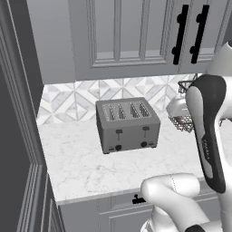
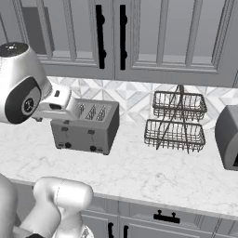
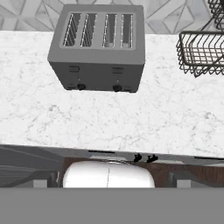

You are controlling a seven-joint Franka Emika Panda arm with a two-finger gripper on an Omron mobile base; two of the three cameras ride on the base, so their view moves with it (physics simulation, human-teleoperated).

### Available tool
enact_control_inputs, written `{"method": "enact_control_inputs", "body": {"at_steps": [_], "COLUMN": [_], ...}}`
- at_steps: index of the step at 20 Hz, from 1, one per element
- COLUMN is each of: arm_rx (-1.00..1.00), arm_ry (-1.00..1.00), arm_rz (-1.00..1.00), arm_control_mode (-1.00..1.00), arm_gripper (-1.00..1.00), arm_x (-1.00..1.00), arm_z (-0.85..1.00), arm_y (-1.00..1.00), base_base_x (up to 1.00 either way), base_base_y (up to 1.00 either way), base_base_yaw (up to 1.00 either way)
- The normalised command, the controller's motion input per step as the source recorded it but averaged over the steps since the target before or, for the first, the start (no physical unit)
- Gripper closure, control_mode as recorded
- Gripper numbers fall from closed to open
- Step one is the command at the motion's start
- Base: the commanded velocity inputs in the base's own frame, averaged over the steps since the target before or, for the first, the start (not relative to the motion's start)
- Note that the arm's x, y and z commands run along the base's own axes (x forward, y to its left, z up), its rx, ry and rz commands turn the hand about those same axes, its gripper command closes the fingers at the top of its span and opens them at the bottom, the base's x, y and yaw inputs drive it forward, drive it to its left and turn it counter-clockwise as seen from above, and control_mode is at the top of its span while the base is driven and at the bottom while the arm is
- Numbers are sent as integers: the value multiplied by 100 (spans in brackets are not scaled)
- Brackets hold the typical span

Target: Navigate to the sink.

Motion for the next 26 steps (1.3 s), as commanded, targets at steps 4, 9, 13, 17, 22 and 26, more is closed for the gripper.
{"method": "enact_control_inputs", "body": {"at_steps": [4,9,13,17,22,26], "arm_rx": [0,0,0,0,0,0], "arm_ry": [0,0,0,0,0,0], "arm_rz": [0,0,0,0,0,0], "arm_control_mode": [100,100,100,100,100,100], "arm_gripper": [-100,-100,-100,-100,-100,-100], "arm_x": [-27,0,0,0,0,0], "arm_z": [14,0,0,0,0,0], "arm_y": [-5,0,0,0,0,0], "base_base_x": [-43,-45,0,0,0,0], "base_base_y": [-23,-86,-56,-22,-7,-9], "base_base_yaw": [-1,-47,-85,-93,-96,-95]}}
